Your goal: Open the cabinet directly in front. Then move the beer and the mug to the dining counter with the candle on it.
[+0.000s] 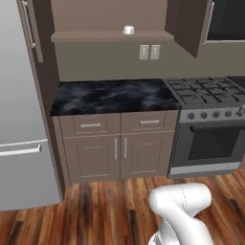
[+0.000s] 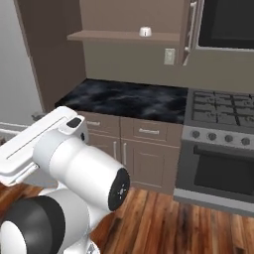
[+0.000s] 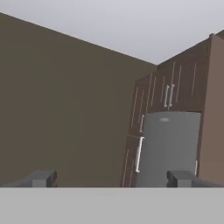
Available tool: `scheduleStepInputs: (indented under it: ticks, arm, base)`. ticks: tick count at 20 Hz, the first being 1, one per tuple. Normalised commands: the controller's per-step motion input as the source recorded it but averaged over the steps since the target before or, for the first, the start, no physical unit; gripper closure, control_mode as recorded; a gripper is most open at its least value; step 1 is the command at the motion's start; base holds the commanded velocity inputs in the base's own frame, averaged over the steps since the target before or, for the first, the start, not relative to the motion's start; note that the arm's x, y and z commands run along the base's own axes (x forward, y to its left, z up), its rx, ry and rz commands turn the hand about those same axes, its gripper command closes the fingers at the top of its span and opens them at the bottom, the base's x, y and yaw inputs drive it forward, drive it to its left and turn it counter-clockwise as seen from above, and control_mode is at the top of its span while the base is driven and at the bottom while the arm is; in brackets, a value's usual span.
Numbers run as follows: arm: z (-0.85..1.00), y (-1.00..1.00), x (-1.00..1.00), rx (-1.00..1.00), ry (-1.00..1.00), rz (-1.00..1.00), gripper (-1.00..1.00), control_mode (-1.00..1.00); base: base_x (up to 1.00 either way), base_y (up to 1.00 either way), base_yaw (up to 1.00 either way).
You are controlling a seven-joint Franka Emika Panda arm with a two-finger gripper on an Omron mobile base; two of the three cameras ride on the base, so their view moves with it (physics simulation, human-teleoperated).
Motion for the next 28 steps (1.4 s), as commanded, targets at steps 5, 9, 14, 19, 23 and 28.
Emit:
scheduleStepInputs:
  ticks: [5, 9, 14, 19, 23, 28]
  arm:
    - [0.00, 0.00, 0.00, 0.00, 0.00, 0.00, -1.00, 1.00]
    - [0.00, 0.00, 0.00, 0.00, 0.00, 0.00, -1.00, 1.00]
    - [0.00, 0.00, 0.00, 0.00, 0.00, 0.00, -1.00, 1.00]
    - [0.00, 0.00, 0.00, 0.00, 0.00, 0.00, -1.00, 1.00]
    - [0.00, 0.00, 0.00, 0.00, 0.00, 0.00, -1.00, 1.00]
    - [0.00, 0.00, 0.00, 0.00, 0.00, 0.00, -1.00, 1.00]
  base:
    - [0.44, 0.23, -0.27]
    - [0.45, 0.50, -0.20]
    - [0.33, 0.66, -0.17]
    - [0.19, 0.62, -0.11]
    - [0.15, 0.15, -0.02]
    - [0.13, 0.00, 0.00]
